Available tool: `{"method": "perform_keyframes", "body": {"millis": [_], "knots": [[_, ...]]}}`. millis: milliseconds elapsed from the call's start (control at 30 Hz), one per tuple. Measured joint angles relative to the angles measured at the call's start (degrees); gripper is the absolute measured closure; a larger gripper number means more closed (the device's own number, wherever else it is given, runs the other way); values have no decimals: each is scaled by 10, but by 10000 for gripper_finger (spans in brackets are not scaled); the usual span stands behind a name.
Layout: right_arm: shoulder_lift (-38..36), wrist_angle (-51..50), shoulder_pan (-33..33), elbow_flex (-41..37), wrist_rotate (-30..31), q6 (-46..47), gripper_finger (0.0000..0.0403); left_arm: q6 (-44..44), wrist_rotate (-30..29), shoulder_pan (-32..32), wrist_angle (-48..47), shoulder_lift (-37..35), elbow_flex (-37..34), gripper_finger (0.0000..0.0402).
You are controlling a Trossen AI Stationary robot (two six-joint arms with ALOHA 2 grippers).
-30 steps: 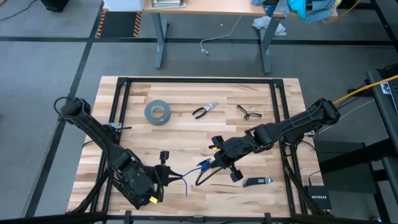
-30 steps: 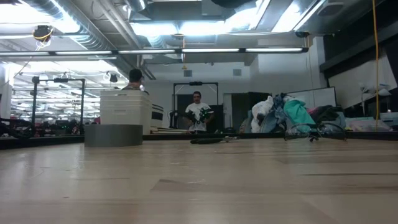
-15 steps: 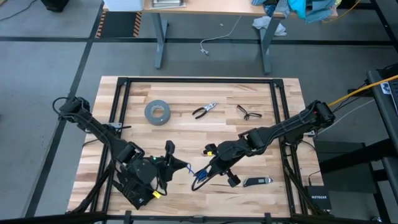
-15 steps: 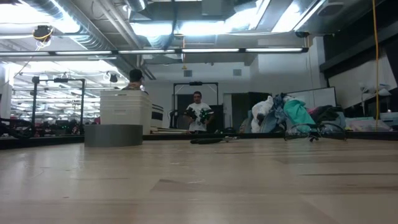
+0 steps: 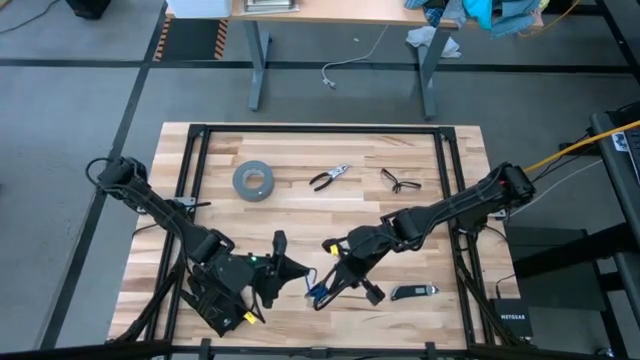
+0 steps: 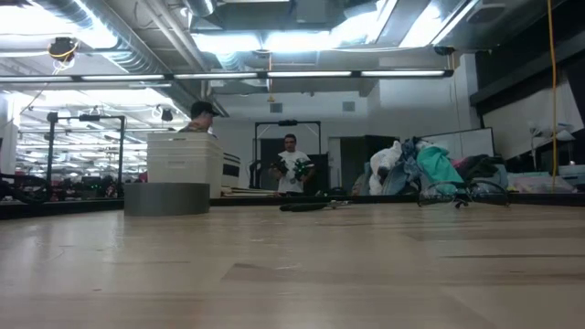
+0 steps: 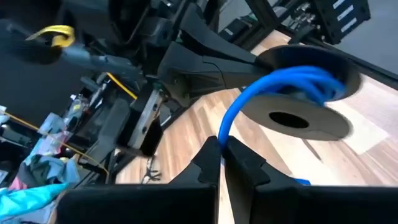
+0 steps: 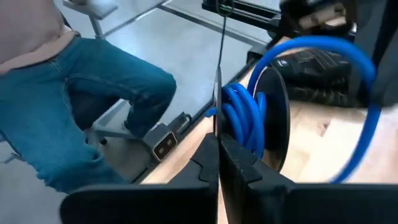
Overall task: Coil cords
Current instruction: Coil the blue wire cable onto the black spool
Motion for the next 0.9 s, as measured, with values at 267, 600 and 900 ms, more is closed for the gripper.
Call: {"method": "perform_keyframes", "body": {"millis": [267, 600, 900], "knots": [[25, 43, -15, 0, -42, -2, 402, 41, 23, 21, 57, 46, 0, 400], [26, 61, -13, 0, -67, -16, 402, 27, 102, 45, 68, 66, 0, 400], [26, 67, -13, 0, -96, -57, 402, 21, 198, 53, 61, 67, 0, 400]]}}
